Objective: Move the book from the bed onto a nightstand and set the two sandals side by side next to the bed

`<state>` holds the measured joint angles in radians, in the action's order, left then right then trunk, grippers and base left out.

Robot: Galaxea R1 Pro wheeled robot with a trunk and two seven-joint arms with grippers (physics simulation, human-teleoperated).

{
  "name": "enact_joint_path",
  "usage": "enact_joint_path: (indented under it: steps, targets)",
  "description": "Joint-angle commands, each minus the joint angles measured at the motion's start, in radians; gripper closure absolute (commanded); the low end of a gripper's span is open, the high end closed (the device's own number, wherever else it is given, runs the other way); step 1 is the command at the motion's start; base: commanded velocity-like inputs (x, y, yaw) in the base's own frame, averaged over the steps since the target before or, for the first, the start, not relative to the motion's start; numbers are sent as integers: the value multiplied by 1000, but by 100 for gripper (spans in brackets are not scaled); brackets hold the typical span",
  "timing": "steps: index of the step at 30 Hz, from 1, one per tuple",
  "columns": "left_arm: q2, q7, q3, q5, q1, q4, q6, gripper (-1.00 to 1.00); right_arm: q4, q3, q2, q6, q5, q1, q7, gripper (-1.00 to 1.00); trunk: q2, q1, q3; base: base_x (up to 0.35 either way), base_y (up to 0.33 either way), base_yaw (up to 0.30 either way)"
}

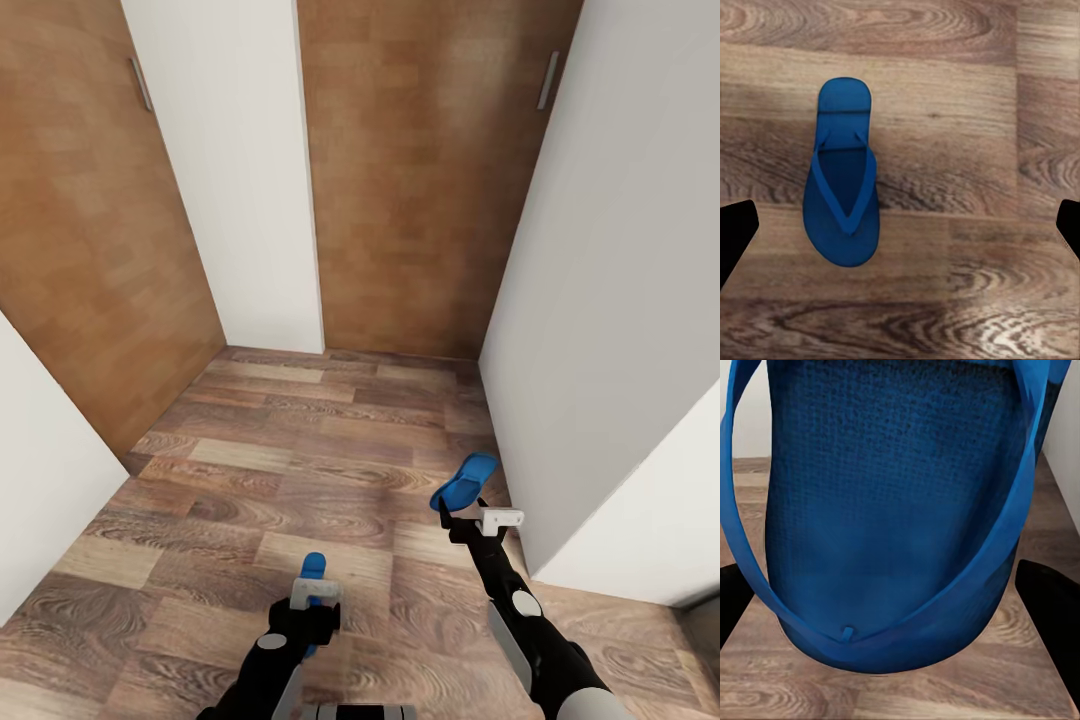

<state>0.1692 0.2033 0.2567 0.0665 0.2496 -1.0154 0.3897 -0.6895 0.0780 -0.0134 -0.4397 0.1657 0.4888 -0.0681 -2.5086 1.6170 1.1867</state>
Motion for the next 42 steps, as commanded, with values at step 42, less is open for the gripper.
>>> enact_joint_path:
  steps: [42]
  targets:
    - [-2,10,1,4,0,-3,-2,-100,2,3,-1,-4,11,1,-4,100,-4,7,59,58,7,0]
